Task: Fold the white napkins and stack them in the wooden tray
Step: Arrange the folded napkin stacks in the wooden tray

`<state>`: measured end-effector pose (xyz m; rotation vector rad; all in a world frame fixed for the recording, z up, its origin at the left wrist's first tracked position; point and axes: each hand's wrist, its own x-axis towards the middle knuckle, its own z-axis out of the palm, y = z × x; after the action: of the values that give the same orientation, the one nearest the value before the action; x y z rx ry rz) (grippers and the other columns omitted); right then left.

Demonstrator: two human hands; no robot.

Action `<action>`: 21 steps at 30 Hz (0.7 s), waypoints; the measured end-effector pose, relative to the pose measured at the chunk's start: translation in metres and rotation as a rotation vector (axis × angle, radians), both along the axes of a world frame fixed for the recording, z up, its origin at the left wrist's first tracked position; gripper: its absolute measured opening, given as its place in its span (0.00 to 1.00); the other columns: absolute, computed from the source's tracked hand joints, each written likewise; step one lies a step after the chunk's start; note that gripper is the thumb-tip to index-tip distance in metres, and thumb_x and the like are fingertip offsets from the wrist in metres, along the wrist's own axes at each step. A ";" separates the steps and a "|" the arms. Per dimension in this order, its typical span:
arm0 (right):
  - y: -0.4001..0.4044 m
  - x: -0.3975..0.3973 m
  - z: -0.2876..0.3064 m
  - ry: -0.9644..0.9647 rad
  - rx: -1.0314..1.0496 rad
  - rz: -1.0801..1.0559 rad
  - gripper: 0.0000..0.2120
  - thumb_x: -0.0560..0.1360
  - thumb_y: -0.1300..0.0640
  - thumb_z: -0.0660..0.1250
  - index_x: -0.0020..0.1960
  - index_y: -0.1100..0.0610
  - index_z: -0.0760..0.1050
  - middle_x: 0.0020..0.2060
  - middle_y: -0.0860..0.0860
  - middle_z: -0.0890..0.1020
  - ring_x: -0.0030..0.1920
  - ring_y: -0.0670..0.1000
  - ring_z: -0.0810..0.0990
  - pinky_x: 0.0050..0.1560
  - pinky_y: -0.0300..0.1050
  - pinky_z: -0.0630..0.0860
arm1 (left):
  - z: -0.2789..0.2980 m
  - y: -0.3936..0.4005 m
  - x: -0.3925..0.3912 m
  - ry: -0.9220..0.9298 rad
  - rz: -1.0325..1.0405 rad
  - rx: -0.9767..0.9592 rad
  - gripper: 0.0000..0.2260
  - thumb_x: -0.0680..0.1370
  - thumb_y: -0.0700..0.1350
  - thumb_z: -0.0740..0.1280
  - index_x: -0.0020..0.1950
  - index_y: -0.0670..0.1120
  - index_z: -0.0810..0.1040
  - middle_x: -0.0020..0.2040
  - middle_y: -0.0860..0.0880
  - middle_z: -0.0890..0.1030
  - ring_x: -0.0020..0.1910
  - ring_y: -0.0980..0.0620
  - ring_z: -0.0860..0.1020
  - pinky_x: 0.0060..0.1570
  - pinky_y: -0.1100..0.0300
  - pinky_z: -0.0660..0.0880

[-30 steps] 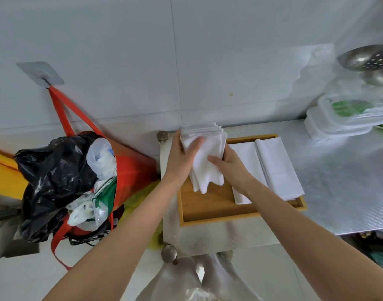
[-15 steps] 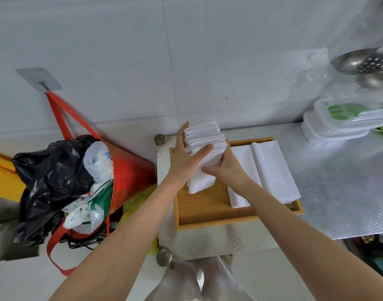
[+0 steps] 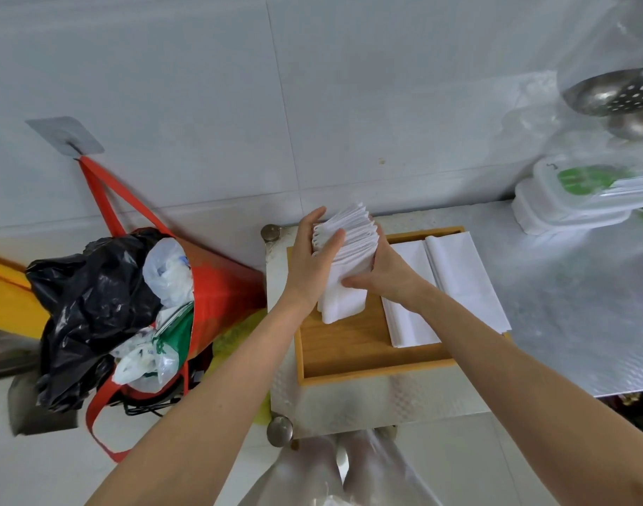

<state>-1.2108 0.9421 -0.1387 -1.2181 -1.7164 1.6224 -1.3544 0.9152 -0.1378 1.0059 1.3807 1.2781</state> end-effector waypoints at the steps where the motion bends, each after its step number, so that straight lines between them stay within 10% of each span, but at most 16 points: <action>1: 0.003 0.001 -0.001 0.008 0.006 0.013 0.48 0.66 0.69 0.75 0.75 0.51 0.50 0.58 0.46 0.73 0.57 0.35 0.75 0.50 0.30 0.75 | 0.001 0.001 -0.001 -0.017 0.011 -0.002 0.21 0.74 0.51 0.67 0.66 0.52 0.71 0.59 0.52 0.77 0.58 0.53 0.77 0.53 0.64 0.75; 9: 0.006 -0.001 -0.005 -0.003 0.107 0.008 0.45 0.68 0.63 0.76 0.74 0.51 0.52 0.62 0.47 0.73 0.61 0.40 0.74 0.58 0.37 0.76 | 0.004 0.010 -0.009 -0.163 -0.013 -0.017 0.16 0.73 0.48 0.62 0.60 0.46 0.74 0.54 0.44 0.78 0.55 0.46 0.77 0.52 0.54 0.75; 13: -0.002 0.002 0.000 -0.244 0.569 -0.078 0.47 0.71 0.56 0.74 0.77 0.48 0.45 0.73 0.51 0.62 0.69 0.45 0.65 0.62 0.41 0.72 | 0.005 0.014 -0.011 -0.205 -0.032 -0.032 0.14 0.74 0.48 0.61 0.58 0.48 0.74 0.54 0.45 0.78 0.54 0.46 0.77 0.53 0.50 0.75; 17: -0.007 0.008 -0.003 -0.409 1.141 0.035 0.29 0.77 0.55 0.69 0.74 0.57 0.62 0.74 0.60 0.61 0.76 0.57 0.57 0.72 0.56 0.64 | 0.006 0.016 -0.014 -0.256 -0.056 -0.050 0.11 0.76 0.47 0.61 0.58 0.49 0.74 0.51 0.46 0.79 0.49 0.48 0.79 0.48 0.53 0.77; 21: -0.011 0.007 -0.005 -0.456 1.273 0.174 0.20 0.77 0.58 0.68 0.68 0.59 0.72 0.71 0.61 0.66 0.75 0.59 0.60 0.74 0.58 0.59 | 0.004 0.018 -0.017 -0.265 -0.067 -0.058 0.09 0.81 0.43 0.57 0.58 0.49 0.74 0.52 0.45 0.80 0.50 0.46 0.80 0.49 0.51 0.77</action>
<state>-1.2037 0.9314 -0.1438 -0.7527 -2.4873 0.0456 -1.3714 0.9333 -0.1334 0.8044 1.1648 1.2647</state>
